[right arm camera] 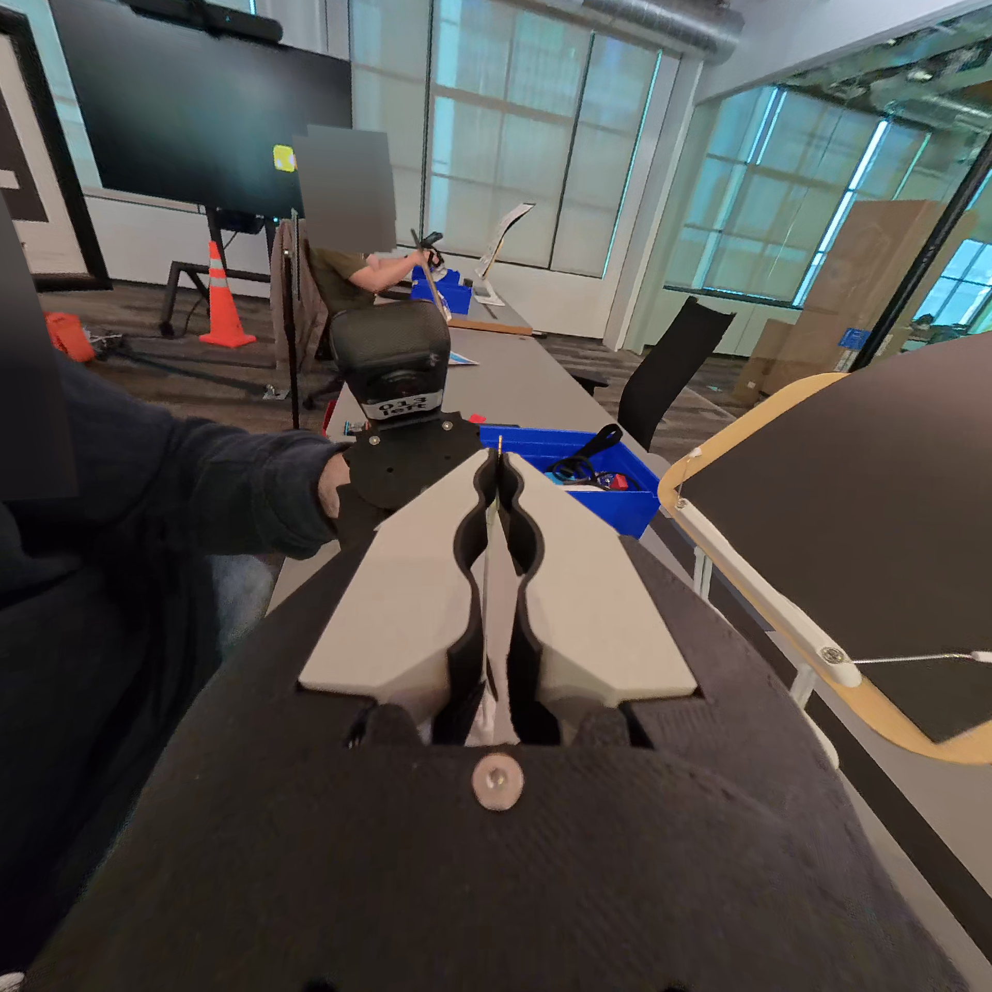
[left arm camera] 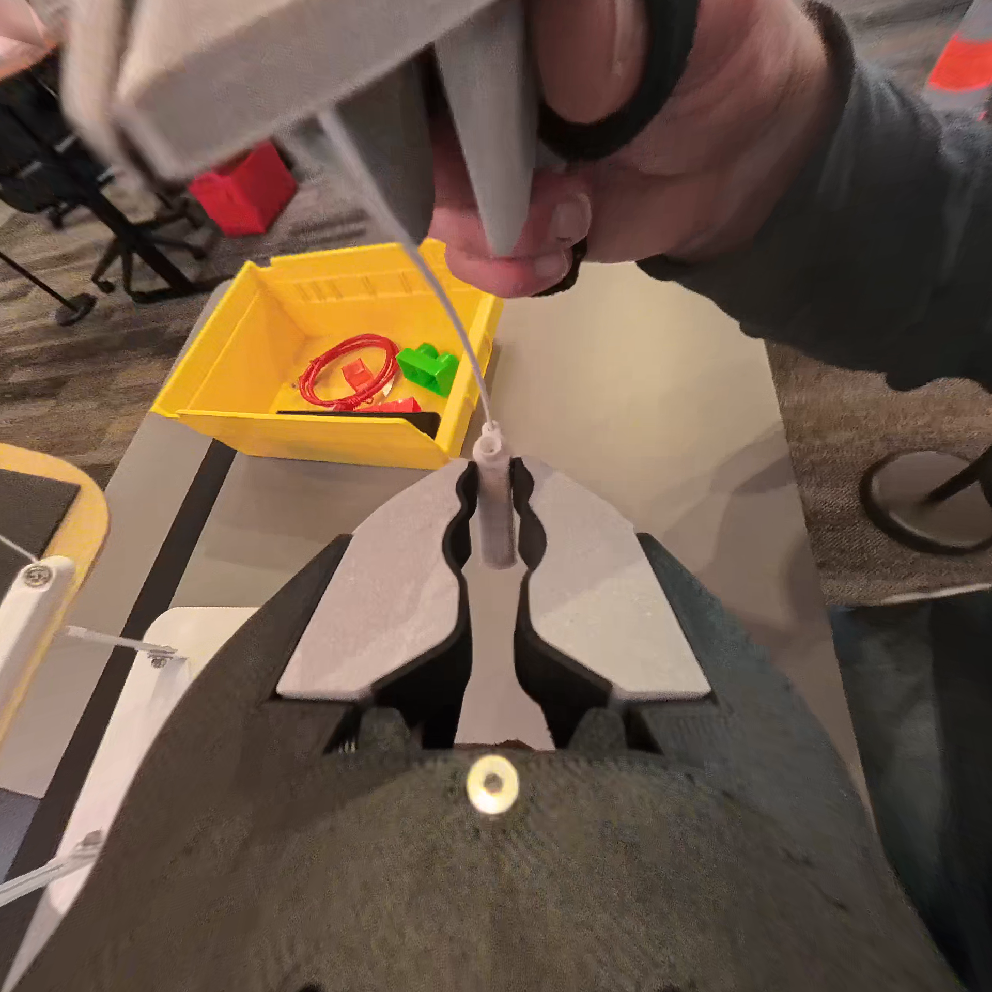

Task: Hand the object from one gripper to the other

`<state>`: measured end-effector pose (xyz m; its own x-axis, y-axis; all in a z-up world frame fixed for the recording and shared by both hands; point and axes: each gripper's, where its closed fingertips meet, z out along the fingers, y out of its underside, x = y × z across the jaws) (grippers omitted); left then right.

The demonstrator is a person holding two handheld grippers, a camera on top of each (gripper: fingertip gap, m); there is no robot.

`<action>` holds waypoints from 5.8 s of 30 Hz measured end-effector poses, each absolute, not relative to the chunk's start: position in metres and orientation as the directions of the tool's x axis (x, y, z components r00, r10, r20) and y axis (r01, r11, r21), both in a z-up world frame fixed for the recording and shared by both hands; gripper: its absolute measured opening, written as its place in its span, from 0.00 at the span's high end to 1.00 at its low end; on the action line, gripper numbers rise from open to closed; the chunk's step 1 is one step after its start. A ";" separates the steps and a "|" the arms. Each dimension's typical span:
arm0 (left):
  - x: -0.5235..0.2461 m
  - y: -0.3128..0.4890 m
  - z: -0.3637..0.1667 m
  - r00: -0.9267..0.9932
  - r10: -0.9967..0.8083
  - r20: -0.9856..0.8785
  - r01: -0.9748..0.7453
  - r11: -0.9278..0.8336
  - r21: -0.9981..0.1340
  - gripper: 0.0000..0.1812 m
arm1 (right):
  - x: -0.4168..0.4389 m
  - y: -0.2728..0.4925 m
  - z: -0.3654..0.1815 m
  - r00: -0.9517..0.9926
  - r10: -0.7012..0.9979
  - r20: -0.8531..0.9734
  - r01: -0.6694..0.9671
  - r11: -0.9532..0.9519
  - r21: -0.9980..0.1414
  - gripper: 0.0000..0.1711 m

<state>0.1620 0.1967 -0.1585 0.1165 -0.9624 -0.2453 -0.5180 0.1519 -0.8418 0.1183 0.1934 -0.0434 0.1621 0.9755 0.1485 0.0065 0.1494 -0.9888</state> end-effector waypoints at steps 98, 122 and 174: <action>0.137 0.201 -0.137 0.089 -0.944 -0.317 -0.566 0.214 -0.796 0.93 | 0.130 0.194 -0.098 0.157 0.975 0.158 0.358 0.093 -0.929 0.87; 0.163 0.203 -0.134 0.189 -0.976 0.111 -0.034 -0.119 -0.992 0.87 | 0.133 0.200 -0.069 0.227 0.973 0.049 -0.012 0.053 -0.999 0.95; 0.138 0.236 -0.136 0.217 -0.879 -0.424 -0.634 0.203 -0.746 1.00 | 0.184 0.189 -0.073 0.302 0.953 0.015 -0.053 0.033 -0.998 0.81</action>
